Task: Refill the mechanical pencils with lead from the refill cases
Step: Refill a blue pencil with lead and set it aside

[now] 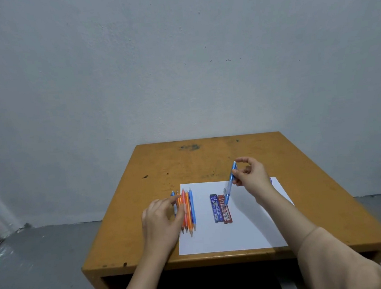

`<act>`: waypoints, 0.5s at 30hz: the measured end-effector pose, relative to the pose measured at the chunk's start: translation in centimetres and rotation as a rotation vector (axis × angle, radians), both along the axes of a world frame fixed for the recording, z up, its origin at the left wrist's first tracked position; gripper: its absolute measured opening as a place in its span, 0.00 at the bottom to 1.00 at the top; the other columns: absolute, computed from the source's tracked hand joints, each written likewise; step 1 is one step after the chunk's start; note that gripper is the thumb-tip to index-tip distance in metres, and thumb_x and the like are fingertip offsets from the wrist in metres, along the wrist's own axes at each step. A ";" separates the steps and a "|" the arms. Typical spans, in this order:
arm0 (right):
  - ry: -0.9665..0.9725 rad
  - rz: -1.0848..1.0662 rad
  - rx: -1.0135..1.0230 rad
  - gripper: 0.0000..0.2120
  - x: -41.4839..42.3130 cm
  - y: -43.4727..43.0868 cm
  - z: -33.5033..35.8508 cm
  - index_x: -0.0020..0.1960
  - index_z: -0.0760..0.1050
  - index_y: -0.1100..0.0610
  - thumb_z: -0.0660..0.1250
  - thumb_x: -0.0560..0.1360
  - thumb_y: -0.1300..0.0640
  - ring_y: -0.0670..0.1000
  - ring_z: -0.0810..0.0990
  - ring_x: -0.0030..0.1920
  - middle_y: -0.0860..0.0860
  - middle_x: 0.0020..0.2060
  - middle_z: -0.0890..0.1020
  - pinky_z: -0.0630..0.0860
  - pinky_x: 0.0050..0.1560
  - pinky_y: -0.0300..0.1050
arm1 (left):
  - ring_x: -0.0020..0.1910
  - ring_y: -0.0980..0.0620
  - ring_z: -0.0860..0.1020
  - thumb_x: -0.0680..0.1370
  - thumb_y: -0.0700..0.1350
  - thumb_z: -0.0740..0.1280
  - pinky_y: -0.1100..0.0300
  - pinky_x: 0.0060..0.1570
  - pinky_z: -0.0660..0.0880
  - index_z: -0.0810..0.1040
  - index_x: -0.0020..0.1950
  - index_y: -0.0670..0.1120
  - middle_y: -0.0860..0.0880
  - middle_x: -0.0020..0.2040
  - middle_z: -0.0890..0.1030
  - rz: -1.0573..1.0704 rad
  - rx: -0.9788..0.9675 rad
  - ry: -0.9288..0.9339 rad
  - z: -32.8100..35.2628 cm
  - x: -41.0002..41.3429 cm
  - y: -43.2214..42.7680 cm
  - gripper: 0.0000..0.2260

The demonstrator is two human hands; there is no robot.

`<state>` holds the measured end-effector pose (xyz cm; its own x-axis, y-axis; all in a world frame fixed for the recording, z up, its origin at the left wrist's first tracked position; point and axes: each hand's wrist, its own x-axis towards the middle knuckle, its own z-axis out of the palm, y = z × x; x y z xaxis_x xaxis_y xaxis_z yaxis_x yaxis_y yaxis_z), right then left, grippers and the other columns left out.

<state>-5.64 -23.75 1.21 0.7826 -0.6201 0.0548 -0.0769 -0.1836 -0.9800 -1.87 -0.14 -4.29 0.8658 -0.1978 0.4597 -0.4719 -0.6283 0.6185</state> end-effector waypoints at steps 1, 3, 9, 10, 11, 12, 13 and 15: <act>0.059 0.027 -0.003 0.13 0.0 -0.3 -0.2 0.60 0.72 0.59 0.66 0.76 0.67 0.50 0.78 0.31 0.58 0.37 0.78 0.77 0.33 0.39 | 0.59 0.58 0.72 0.76 0.56 0.67 0.57 0.59 0.64 0.79 0.60 0.54 0.58 0.55 0.80 0.020 0.014 0.019 0.0 0.3 0.3 0.15; 0.169 0.076 -0.017 0.13 0.1 -0.7 -0.6 0.59 0.73 0.60 0.66 0.76 0.67 0.51 0.78 0.31 0.57 0.35 0.77 0.75 0.31 0.39 | 0.61 0.57 0.71 0.76 0.57 0.66 0.56 0.61 0.63 0.78 0.61 0.54 0.57 0.57 0.79 0.059 0.041 0.053 -0.1 0.9 0.8 0.16; 0.395 0.118 -0.089 0.10 0.2 -0.8 -1.7 0.57 0.73 0.59 0.66 0.76 0.66 0.50 0.77 0.29 0.56 0.33 0.79 0.72 0.27 0.39 | 0.64 0.54 0.69 0.77 0.55 0.64 0.52 0.65 0.64 0.77 0.63 0.52 0.53 0.61 0.77 0.203 0.149 0.174 -0.9 2.3 1.8 0.16; 0.411 0.117 -0.088 0.10 0.2 -0.8 -1.8 0.57 0.73 0.59 0.66 0.76 0.65 0.49 0.77 0.29 0.56 0.33 0.79 0.72 0.26 0.38 | 0.64 0.54 0.69 0.77 0.55 0.64 0.52 0.65 0.64 0.77 0.63 0.52 0.53 0.61 0.77 0.223 0.146 0.180 -1.0 2.4 1.9 0.16; 0.424 0.114 -0.095 0.10 0.3 -0.8 -1.9 0.56 0.74 0.59 0.66 0.76 0.65 0.49 0.76 0.29 0.56 0.33 0.78 0.71 0.26 0.38 | 0.64 0.54 0.69 0.77 0.55 0.63 0.53 0.65 0.64 0.77 0.63 0.52 0.53 0.61 0.77 0.230 0.149 0.177 -1.0 2.4 1.9 0.16; 0.435 0.113 -0.111 0.10 0.4 -0.8 -2.1 0.57 0.74 0.58 0.67 0.76 0.65 0.49 0.76 0.30 0.56 0.34 0.79 0.71 0.26 0.38 | 0.65 0.54 0.68 0.77 0.55 0.63 0.53 0.64 0.64 0.76 0.63 0.51 0.53 0.61 0.77 0.227 0.158 0.171 -1.0 2.4 1.8 0.17; 0.445 0.113 -0.126 0.10 0.5 -0.9 -2.2 0.57 0.75 0.58 0.67 0.76 0.64 0.49 0.76 0.30 0.57 0.36 0.79 0.71 0.27 0.38 | 0.65 0.54 0.68 0.77 0.56 0.63 0.53 0.65 0.63 0.76 0.64 0.51 0.53 0.61 0.77 0.218 0.170 0.167 -1.1 2.4 1.7 0.17; 0.454 0.113 -0.146 0.10 0.6 -0.9 -2.3 0.57 0.75 0.59 0.67 0.76 0.64 0.50 0.77 0.32 0.58 0.40 0.80 0.72 0.29 0.39 | 0.66 0.54 0.67 0.77 0.56 0.63 0.52 0.66 0.62 0.75 0.65 0.52 0.54 0.62 0.76 0.195 0.196 0.167 -1.2 2.5 1.6 0.18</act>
<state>-4.99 -24.60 -1.08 0.8096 -0.5409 -0.2277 -0.4622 -0.3486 -0.8154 0.58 1.46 -5.47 0.9564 -0.0913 0.2775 -0.2328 -0.8118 0.5354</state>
